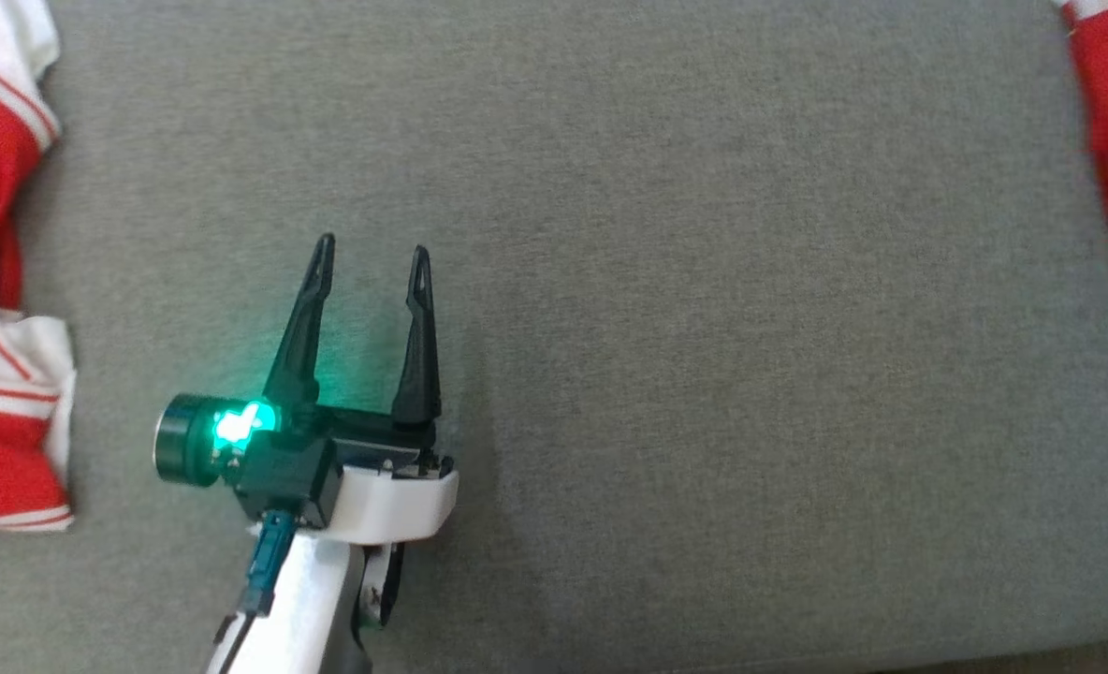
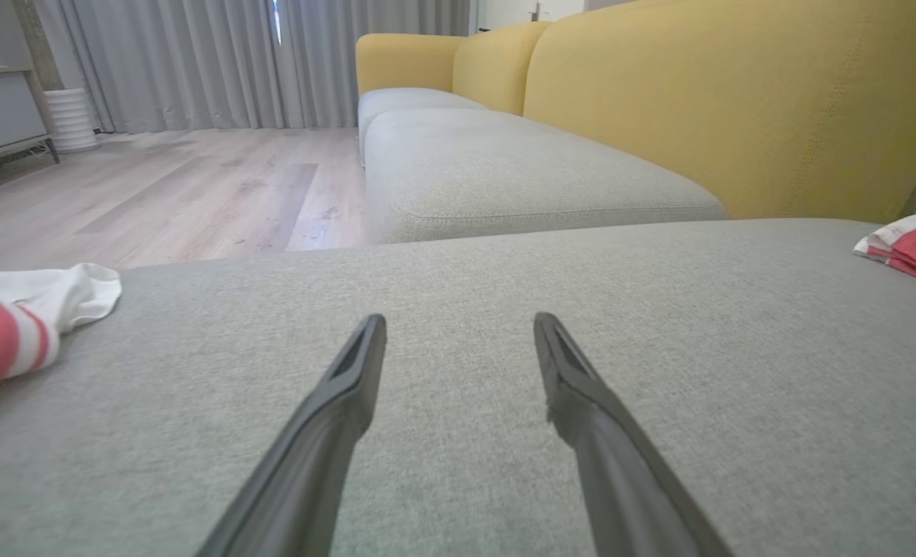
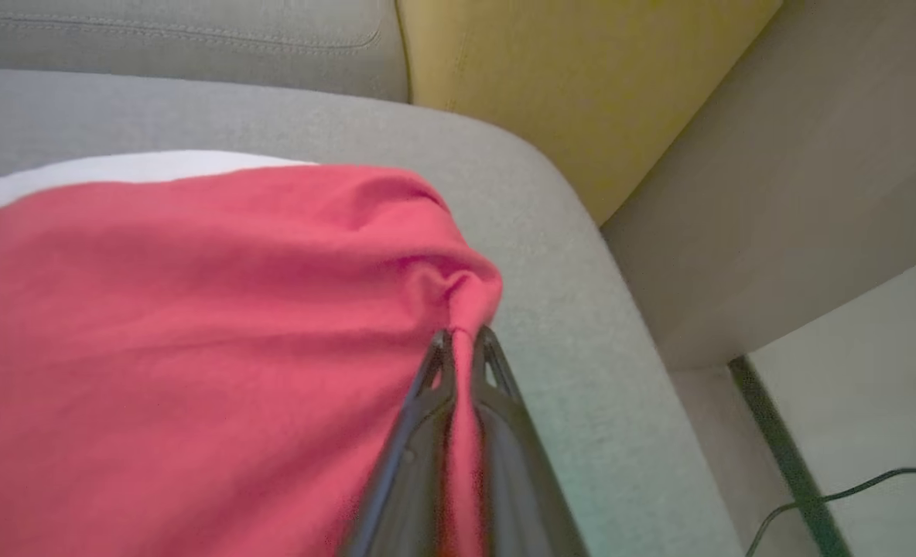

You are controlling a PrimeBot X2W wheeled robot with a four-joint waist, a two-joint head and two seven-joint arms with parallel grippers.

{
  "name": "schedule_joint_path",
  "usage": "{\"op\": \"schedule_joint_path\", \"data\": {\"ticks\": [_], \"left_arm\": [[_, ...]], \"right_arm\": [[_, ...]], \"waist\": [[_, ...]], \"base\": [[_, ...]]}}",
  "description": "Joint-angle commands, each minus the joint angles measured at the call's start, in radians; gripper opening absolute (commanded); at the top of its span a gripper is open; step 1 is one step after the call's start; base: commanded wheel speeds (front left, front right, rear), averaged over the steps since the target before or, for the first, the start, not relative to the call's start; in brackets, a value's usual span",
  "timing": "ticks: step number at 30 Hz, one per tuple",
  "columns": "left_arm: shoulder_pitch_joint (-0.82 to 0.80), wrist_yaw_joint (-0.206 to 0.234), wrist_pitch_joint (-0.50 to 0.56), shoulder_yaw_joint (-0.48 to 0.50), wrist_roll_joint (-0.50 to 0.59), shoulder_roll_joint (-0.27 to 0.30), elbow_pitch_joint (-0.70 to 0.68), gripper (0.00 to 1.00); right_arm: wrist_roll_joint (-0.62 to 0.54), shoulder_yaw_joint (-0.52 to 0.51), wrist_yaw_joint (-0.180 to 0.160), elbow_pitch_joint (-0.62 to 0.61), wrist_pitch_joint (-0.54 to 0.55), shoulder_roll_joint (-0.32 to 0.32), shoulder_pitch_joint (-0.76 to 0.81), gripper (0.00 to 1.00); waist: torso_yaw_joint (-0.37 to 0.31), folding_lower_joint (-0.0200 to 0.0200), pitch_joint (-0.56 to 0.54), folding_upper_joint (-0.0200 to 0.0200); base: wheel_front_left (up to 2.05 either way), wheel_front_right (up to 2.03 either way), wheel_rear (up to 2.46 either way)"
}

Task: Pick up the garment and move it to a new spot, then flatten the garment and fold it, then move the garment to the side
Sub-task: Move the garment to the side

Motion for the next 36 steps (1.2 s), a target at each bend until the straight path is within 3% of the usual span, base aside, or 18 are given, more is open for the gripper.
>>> {"op": "schedule_joint_path", "data": {"ticks": [1, 3, 4, 5, 6, 10, 16, 26, 31, 36], "left_arm": [[-0.006, -0.005, -0.005, 0.03, 0.009, 0.0, -0.026, 1.0], [-0.016, -0.013, -0.005, 0.032, 0.012, 0.0, -0.018, 1.0], [-0.019, -0.016, -0.005, 0.034, 0.011, 0.0, -0.014, 1.0], [-0.021, -0.019, -0.005, 0.035, 0.01, 0.0, -0.01, 1.0], [-0.023, -0.022, -0.005, 0.034, 0.008, -0.001, -0.005, 1.0], [-0.016, -0.025, -0.005, 0.022, -0.004, -0.001, 0.015, 1.0], [0.045, -0.009, -0.005, 0.019, -0.036, -0.001, 0.036, 1.0], [0.234, 0.005, -0.005, 0.041, -0.101, -0.001, 0.09, 1.0], [0.301, 0.007, -0.005, 0.067, -0.077, -0.001, 0.068, 1.0], [0.346, -0.015, -0.005, 0.083, -0.035, -0.001, 0.024, 1.0]], "right_arm": [[-0.025, -0.01, 0.004, -0.008, -0.019, -0.061, 0.001, 0.0], [-0.085, -0.016, 0.004, 0.005, -0.026, -0.055, -0.019, 0.0], [-0.108, -0.035, 0.004, 0.02, -0.027, -0.046, -0.032, 0.2], [-0.144, -0.044, 0.004, 0.027, -0.039, -0.039, -0.043, 0.86], [-0.186, -0.056, 0.004, 0.036, -0.052, -0.032, -0.052, 1.0], [-0.39, -0.133, 0.004, 0.065, -0.133, 0.043, -0.066, 1.0], [-0.539, -0.139, 0.004, 0.04, -0.209, 0.2, 0.037, 1.0], [-0.404, -0.027, 0.004, -0.058, -0.286, 0.469, 0.362, 1.0], [-0.294, 0.006, 0.004, -0.253, -0.292, 0.53, 0.519, 1.0], [-0.263, -0.009, 0.004, -0.466, -0.292, 0.572, 0.665, 1.0]], "waist": [[-0.019, -0.0002, 0.019, 0.0], [-0.025, -0.0002, 0.021, 0.0], [-0.028, -0.0002, 0.02, 0.0], [-0.03, -0.0002, 0.018, 0.0], [-0.03, -0.0002, 0.013, 0.0], [-0.021, -0.0002, -0.052, 0.0], [0.008, -0.0002, -0.218, 0.0], [0.064, -0.0002, -0.522, 0.0], [0.09, -0.0002, -0.573, 0.0], [0.112, -0.0002, -0.605, 0.0]], "base": [[0.0, 0.0, 0.0], [0.0, 0.0, 0.0], [0.0, 0.0, 0.0], [0.0, 0.0, 0.0], [0.0, 0.0, 0.0], [0.0, 0.0, 0.0], [0.0, 0.0, 0.0], [0.0, 0.0, 0.0], [0.0, 0.0, 0.0], [0.0, 0.0, 0.0]]}}
